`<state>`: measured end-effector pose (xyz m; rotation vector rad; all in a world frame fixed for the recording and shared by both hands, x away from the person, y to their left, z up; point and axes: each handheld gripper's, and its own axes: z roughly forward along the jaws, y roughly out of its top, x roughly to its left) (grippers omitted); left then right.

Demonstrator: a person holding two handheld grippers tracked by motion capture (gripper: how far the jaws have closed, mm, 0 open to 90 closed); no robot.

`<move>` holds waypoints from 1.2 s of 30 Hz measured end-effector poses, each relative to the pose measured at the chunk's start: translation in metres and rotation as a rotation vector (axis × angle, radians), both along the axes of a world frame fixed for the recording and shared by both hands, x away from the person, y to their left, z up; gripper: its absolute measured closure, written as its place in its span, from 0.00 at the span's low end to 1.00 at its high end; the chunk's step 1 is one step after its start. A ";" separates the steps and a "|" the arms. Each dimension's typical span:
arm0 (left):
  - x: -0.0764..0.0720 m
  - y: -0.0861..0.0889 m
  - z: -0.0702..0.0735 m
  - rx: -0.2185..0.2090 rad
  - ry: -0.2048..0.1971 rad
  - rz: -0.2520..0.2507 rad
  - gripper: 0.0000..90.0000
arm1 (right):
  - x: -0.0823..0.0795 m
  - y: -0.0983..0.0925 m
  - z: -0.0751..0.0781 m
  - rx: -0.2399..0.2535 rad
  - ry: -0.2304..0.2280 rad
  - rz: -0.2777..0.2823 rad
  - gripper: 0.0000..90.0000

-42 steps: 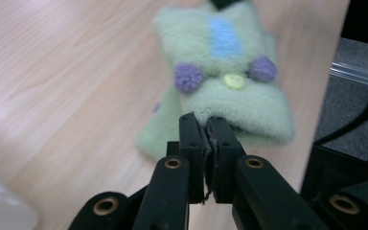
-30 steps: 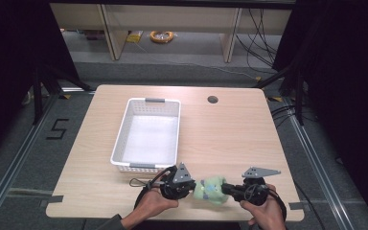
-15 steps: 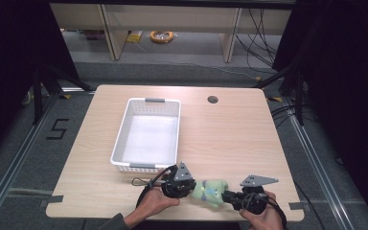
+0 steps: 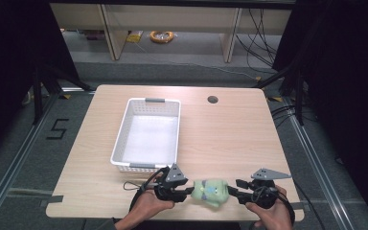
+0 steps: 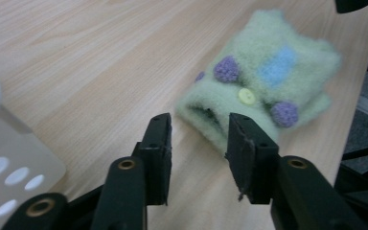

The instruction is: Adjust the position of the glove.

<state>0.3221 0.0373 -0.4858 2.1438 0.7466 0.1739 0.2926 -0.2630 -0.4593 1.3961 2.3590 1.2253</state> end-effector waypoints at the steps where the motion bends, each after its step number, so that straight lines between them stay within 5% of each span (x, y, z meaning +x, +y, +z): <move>1: 0.001 0.001 0.001 -0.001 -0.010 -0.006 0.65 | 0.004 -0.001 -0.002 0.003 -0.022 0.011 0.53; 3: -0.001 0.000 0.003 -0.022 0.009 0.015 0.61 | 0.006 0.004 -0.003 0.003 0.030 0.003 0.48; 4: -0.002 -0.002 0.002 -0.052 0.028 0.034 0.59 | 0.010 0.004 -0.005 -0.004 0.018 0.023 0.47; 7: -0.001 -0.005 0.002 -0.048 0.049 0.046 0.53 | 0.015 0.013 -0.009 -0.002 0.071 0.019 0.45; 8: 0.001 -0.006 0.001 -0.046 0.057 0.039 0.52 | 0.018 0.013 -0.011 -0.013 0.049 0.039 0.45; 10: 0.000 -0.010 -0.001 -0.048 0.097 0.048 0.51 | 0.023 0.015 -0.014 -0.015 0.075 0.045 0.45; 17: 0.009 -0.023 -0.007 -0.022 0.128 0.037 0.51 | 0.032 0.012 -0.026 -0.088 0.144 0.018 0.49; 20: 0.012 -0.024 -0.010 -0.026 0.143 0.022 0.51 | 0.033 0.007 -0.029 -0.075 0.175 0.023 0.49; 23: 0.011 -0.025 -0.010 -0.023 0.145 0.034 0.51 | 0.033 0.007 -0.031 -0.073 0.161 0.029 0.50; 24: 0.011 -0.026 -0.011 -0.029 0.149 0.035 0.51 | 0.033 0.007 -0.029 -0.077 0.190 0.018 0.50; 26: 0.011 -0.027 -0.012 -0.018 0.142 0.025 0.52 | 0.033 0.009 -0.030 -0.068 0.143 0.030 0.50; 29: 0.009 -0.029 -0.012 -0.007 0.165 0.036 0.52 | 0.031 0.008 -0.024 -0.053 0.150 0.031 0.50; 30: 0.009 -0.029 -0.012 -0.007 0.171 0.035 0.52 | 0.029 0.009 -0.022 -0.039 0.112 0.010 0.49; 33: 0.008 -0.032 -0.013 -0.013 0.166 0.055 0.51 | 0.028 0.011 -0.018 0.010 0.107 0.035 0.47; 36: 0.008 -0.033 -0.012 -0.009 0.181 0.048 0.51 | 0.030 0.016 -0.023 -0.016 0.131 0.053 0.47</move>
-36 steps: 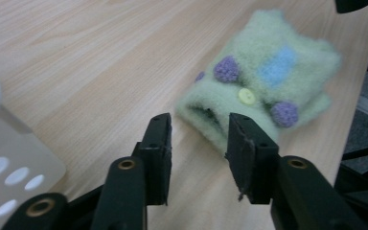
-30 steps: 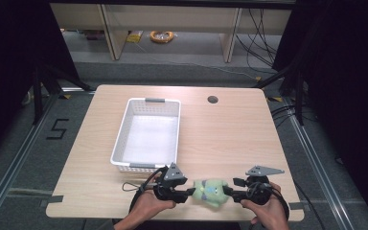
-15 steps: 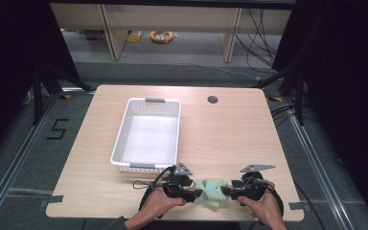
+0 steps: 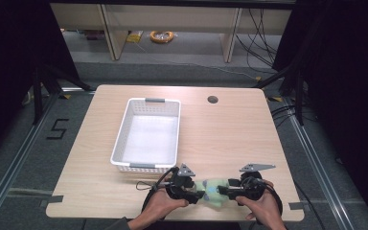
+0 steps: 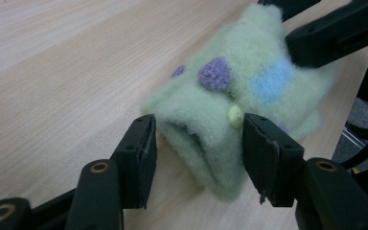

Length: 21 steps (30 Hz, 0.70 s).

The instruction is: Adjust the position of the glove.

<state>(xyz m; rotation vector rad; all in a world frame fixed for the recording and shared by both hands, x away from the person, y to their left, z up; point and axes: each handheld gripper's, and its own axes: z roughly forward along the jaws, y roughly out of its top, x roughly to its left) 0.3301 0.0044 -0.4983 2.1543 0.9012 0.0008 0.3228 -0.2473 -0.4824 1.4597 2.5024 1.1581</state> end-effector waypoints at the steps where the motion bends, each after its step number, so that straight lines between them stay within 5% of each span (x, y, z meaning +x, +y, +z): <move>1: 0.000 0.000 0.000 -0.002 0.001 -0.006 0.51 | 0.002 0.001 -0.004 0.016 0.024 -0.005 0.47; 2: 0.001 -0.001 -0.002 -0.018 0.007 -0.002 0.51 | 0.003 0.001 -0.007 0.010 0.009 -0.016 0.47; 3: 0.001 -0.001 -0.002 -0.020 0.023 -0.006 0.51 | 0.005 -0.001 -0.008 0.010 0.048 0.004 0.47; 7: 0.000 -0.005 -0.006 0.026 -0.001 -0.022 0.51 | 0.006 0.001 -0.017 0.014 0.074 -0.023 0.47; 13: 0.000 -0.005 -0.008 0.025 -0.003 -0.016 0.53 | 0.003 0.003 -0.018 0.033 0.083 -0.025 0.51; 21: 0.000 -0.005 -0.012 -0.042 0.024 -0.008 0.64 | 0.005 -0.001 -0.021 0.061 0.078 -0.004 0.59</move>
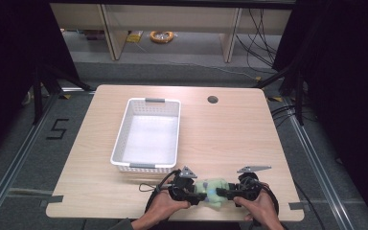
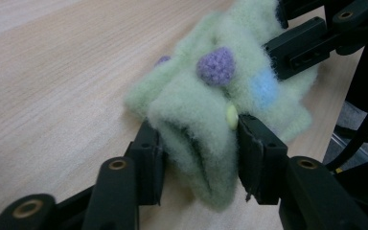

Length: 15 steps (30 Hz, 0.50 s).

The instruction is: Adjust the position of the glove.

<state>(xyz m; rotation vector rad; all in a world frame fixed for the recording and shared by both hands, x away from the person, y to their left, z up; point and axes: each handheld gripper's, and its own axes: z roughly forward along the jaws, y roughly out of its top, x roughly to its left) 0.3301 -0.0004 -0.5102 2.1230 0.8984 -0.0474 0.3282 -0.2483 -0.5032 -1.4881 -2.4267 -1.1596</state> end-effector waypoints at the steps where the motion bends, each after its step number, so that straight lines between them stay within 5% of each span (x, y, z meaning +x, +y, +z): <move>1: 0.000 0.000 0.000 -0.004 0.003 -0.001 0.65 | 0.000 0.000 -0.001 0.008 -0.002 0.001 0.60; 8: -0.001 0.001 0.000 -0.024 0.012 0.008 0.75 | 0.003 -0.003 -0.005 0.061 0.015 0.008 0.70; 15: 0.000 0.004 0.002 -0.039 0.021 -0.010 0.79 | 0.000 -0.003 -0.003 0.103 -0.018 0.025 0.78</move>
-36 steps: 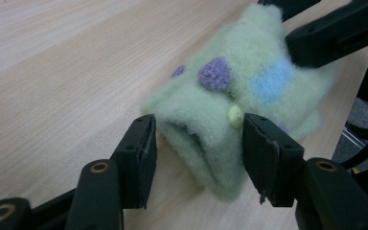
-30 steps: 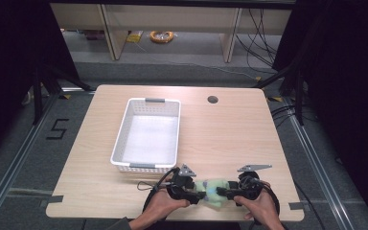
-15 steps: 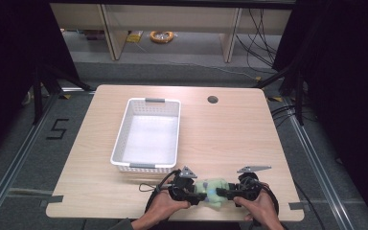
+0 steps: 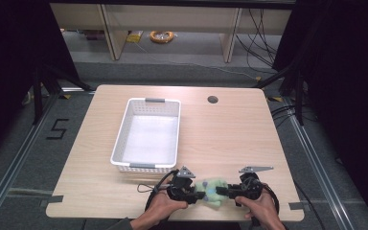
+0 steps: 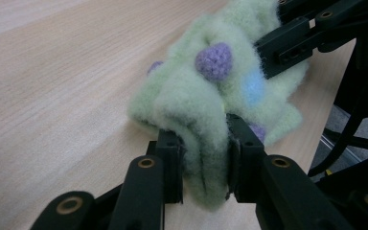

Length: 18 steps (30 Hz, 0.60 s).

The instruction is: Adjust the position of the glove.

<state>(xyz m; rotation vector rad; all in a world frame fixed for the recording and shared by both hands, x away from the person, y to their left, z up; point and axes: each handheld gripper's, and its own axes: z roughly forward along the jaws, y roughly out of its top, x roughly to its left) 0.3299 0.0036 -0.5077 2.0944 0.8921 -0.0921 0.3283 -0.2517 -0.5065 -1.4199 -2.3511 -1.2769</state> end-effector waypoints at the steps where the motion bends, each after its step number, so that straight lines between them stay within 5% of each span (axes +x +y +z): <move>1: 0.000 0.000 0.001 -0.002 0.000 0.003 0.80 | -0.001 0.000 0.001 0.000 -0.006 0.001 0.79; 8: -0.003 0.004 0.005 -0.012 0.012 0.012 0.80 | -0.003 0.002 0.005 0.022 -0.029 0.014 0.79; 9: -0.003 0.006 0.005 -0.007 0.009 0.000 0.80 | -0.005 0.005 0.007 0.026 0.004 -0.001 0.79; 12: -0.005 0.006 0.007 -0.008 -0.002 0.003 0.80 | -0.004 0.005 0.006 0.019 -0.040 0.019 0.79; 18: -0.008 0.011 0.009 -0.004 -0.011 -0.008 0.80 | -0.007 0.009 0.008 0.024 -0.041 0.031 0.79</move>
